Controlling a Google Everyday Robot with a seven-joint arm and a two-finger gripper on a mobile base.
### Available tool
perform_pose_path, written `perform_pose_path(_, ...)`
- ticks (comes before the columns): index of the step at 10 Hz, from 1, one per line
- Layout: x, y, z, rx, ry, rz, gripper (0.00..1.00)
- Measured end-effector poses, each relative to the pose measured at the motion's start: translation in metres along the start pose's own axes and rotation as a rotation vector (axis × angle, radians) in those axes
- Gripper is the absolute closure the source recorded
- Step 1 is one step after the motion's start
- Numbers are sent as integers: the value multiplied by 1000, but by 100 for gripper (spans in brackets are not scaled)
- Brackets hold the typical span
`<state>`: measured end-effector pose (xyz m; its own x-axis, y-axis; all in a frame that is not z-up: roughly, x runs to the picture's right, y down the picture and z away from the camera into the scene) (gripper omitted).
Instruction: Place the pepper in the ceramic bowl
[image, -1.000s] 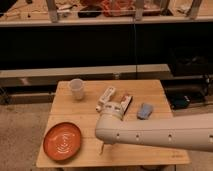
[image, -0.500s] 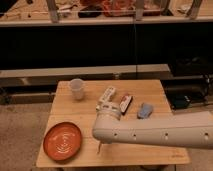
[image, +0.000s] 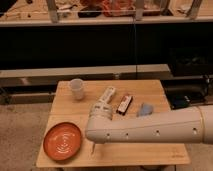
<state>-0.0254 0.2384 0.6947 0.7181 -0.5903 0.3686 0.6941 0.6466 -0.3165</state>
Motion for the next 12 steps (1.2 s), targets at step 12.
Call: perform_pose_path(12,-26,-42,0,73,-42,-82,93)
